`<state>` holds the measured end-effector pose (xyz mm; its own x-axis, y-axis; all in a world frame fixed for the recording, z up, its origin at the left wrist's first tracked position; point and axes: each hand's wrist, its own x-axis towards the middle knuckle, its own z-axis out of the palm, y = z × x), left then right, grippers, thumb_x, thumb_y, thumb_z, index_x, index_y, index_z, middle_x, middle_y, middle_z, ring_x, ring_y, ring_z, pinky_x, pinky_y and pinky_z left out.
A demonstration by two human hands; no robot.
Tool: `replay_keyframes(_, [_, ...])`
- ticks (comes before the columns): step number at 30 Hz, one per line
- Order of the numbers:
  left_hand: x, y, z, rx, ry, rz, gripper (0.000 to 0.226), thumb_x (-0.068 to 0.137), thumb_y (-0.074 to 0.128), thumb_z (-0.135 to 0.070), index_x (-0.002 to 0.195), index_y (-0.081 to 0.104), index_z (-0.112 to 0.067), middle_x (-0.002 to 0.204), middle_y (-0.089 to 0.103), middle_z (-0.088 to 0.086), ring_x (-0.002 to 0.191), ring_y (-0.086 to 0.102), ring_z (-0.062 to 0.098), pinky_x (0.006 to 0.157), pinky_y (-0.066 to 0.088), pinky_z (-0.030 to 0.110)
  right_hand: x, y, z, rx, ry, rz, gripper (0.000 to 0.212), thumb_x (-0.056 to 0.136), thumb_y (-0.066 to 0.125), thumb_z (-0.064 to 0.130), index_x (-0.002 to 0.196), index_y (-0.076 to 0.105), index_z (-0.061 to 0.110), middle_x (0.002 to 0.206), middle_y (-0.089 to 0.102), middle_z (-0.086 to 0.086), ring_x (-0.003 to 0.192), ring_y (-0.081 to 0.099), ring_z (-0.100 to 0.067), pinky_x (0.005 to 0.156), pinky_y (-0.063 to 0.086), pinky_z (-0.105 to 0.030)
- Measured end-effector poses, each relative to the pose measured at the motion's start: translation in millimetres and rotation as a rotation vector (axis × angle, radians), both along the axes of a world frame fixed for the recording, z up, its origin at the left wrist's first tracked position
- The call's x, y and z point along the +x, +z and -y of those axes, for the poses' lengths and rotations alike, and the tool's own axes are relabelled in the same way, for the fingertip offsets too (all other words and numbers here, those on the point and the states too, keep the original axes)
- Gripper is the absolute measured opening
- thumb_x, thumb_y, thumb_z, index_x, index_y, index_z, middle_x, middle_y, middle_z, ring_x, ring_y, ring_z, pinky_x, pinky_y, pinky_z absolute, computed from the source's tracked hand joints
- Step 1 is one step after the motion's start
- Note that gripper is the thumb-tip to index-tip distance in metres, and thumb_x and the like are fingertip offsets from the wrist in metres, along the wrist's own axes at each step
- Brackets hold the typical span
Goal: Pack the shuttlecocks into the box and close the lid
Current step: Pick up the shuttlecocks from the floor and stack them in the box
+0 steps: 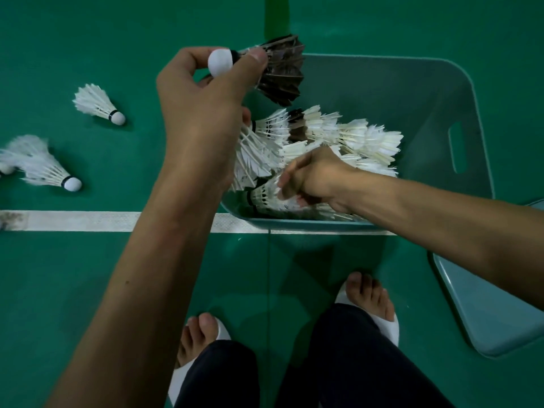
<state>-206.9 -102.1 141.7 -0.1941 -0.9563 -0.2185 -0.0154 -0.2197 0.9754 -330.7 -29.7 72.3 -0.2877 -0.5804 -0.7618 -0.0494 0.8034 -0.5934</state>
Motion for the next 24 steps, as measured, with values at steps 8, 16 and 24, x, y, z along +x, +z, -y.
replay_keyframes(8, [0.9, -3.8, -5.7, 0.048, -0.029, 0.004, 0.03, 0.086, 0.082, -0.021, 0.101, 0.06, -0.007, 0.084, 0.066, 0.001, 0.053, 0.047, 0.007, 0.058, 0.047, 0.026, -5.7, -4.3, -1.3, -0.017, 0.0, -0.021, 0.02, 0.085, 0.073, -0.008, 0.07, 0.071, 0.006, 0.074, 0.075, -0.01, 0.098, 0.075, -0.037, 0.052, 0.049, -0.03])
replay_keyframes(16, [-2.0, -2.9, -5.3, 0.067, -0.048, 0.022, 0.027, 0.087, 0.081, -0.026, 0.098, 0.063, -0.01, 0.101, 0.073, 0.007, 0.052, 0.045, 0.005, 0.052, 0.044, 0.02, -13.7, 2.9, -4.1, -0.135, 0.333, -0.077, 0.021, 0.086, 0.071, -0.009, 0.08, 0.069, 0.011, 0.091, 0.078, 0.0, 0.073, 0.071, -0.013, 0.054, 0.05, -0.023])
replay_keyframes(24, [-3.2, -7.0, -8.5, 0.102, -0.05, 0.023, 0.03, 0.085, 0.082, -0.023, 0.1, 0.061, -0.008, 0.099, 0.07, 0.006, 0.053, 0.044, 0.007, 0.051, 0.043, 0.02, -11.2, -2.6, -6.1, -0.136, 0.131, 0.104, 0.031, 0.097, 0.058, -0.007, 0.072, 0.065, 0.009, 0.069, 0.072, -0.007, 0.073, 0.059, -0.028, 0.082, 0.06, -0.047])
